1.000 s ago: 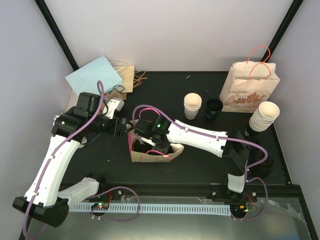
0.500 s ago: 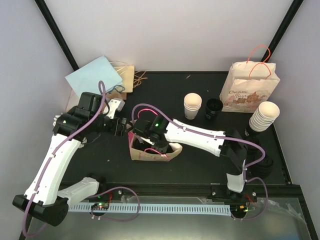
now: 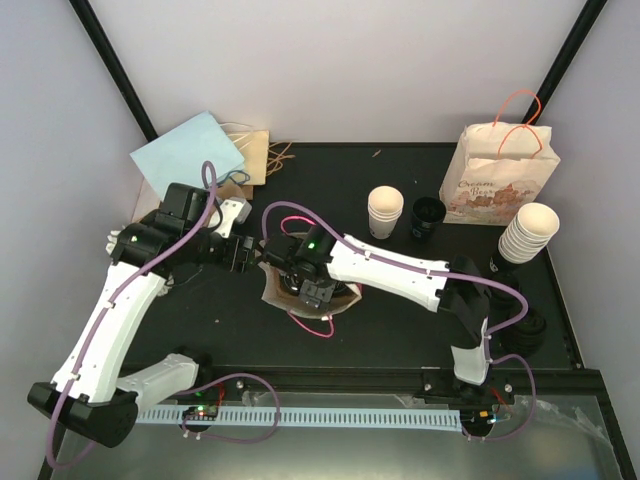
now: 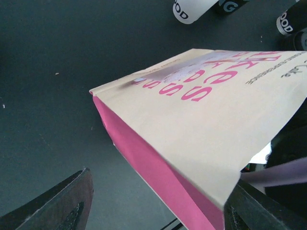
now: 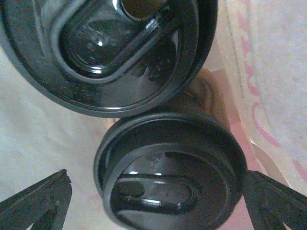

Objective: Pack the takeout coffee

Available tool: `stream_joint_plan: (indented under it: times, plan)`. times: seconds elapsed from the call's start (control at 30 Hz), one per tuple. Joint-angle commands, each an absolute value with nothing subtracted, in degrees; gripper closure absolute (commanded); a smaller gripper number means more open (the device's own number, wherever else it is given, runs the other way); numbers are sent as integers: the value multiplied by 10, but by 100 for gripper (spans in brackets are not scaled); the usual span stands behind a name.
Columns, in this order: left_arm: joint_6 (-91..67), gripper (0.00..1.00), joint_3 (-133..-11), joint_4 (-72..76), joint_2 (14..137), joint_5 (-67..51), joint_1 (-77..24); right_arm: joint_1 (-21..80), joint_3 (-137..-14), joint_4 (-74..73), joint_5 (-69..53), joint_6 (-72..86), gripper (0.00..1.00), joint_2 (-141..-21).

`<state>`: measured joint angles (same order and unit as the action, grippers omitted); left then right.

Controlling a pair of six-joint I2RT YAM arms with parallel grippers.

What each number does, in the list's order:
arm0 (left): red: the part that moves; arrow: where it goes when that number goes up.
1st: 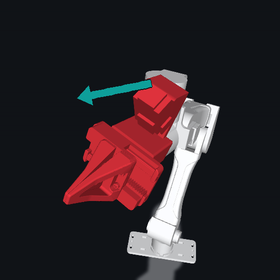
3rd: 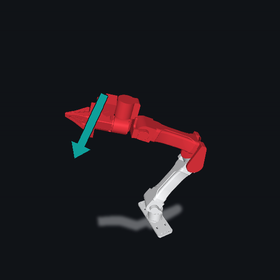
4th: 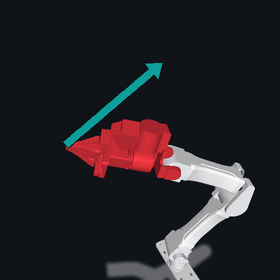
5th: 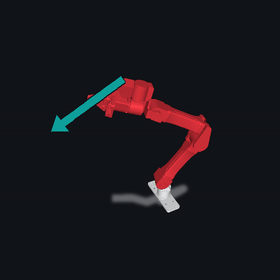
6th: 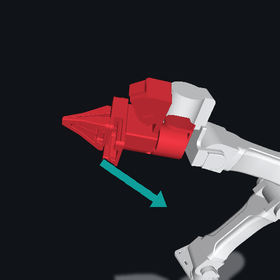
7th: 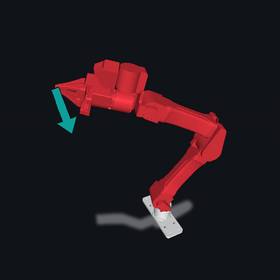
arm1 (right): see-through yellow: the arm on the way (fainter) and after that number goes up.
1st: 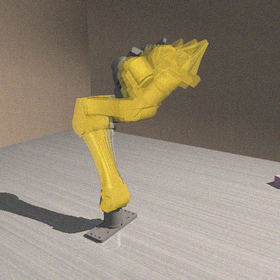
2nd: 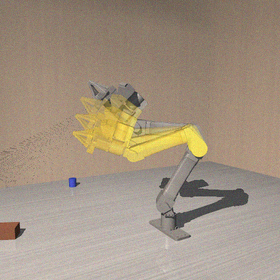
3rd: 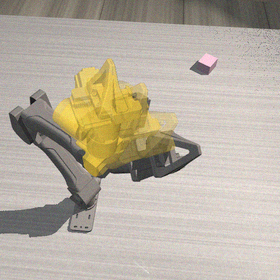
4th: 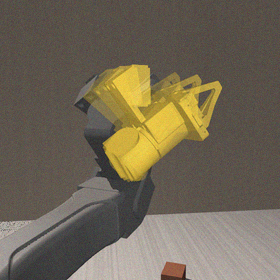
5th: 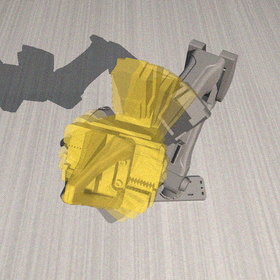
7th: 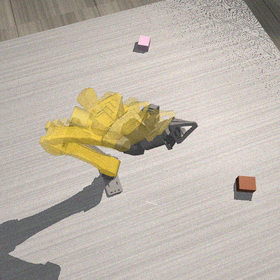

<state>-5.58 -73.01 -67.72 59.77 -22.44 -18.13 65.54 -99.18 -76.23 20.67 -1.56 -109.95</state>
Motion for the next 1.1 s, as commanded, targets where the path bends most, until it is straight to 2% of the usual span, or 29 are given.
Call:
stream_joint_plan:
  times: [0.0,0.37,0.63,0.87,1.07]
  plan:
    - [-47,28,-739,-695,604,-208,-185,659,-1028,-781,227,-8,0,-1094]
    - [-50,32,-760,-709,609,-224,-187,671,-1043,-790,219,-3,0,-1080]
    - [-72,29,-768,-732,578,-247,-202,672,-1027,-769,211,0,0,-1061]
    - [-138,26,-727,-716,527,-247,-242,673,-1022,-755,208,-3,0,-1048]
    - [-216,33,-685,-660,502,-223,-312,673,-1013,-739,205,-4,0,-1036]
